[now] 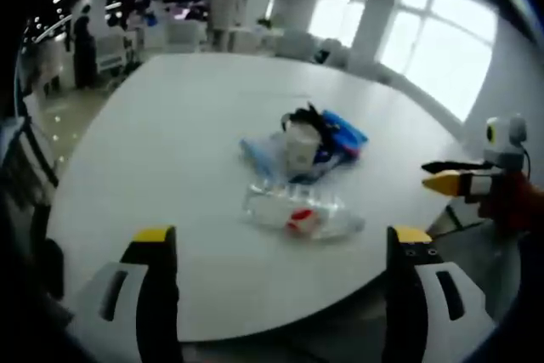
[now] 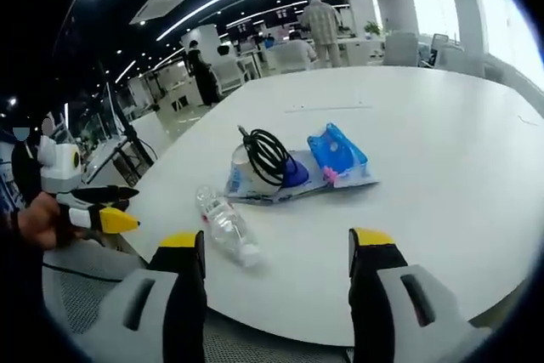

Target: Arrange the tabletop items into an orderly group along one side of the table until the central work area is clear of visible clutter.

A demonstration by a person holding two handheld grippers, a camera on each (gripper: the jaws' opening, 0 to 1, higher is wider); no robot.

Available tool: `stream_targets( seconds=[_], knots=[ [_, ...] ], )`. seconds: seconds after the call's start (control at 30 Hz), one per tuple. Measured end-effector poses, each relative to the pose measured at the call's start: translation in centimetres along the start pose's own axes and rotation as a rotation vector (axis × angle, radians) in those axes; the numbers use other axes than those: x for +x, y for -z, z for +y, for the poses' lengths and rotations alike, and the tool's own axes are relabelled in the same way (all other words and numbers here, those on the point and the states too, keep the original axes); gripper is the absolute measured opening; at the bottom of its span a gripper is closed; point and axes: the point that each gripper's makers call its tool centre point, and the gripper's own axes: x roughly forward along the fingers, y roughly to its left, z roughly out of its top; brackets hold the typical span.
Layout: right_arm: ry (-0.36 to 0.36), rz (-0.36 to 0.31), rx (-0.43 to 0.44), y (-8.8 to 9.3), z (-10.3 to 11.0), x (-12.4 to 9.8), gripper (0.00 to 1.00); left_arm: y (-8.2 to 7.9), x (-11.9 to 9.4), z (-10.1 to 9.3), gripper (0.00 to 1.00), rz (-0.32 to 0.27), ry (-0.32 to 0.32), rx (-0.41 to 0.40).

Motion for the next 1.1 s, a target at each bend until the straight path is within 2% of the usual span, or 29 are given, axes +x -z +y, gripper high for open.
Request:
stream_targets(
  seconds=[1.1],
  knots=[
    [0.004, -0.006, 0.0, -0.15, 0.02, -0.09, 0.67, -0.21, -0.23, 0.05, 0.99, -0.01, -0.004, -0.003]
  ],
)
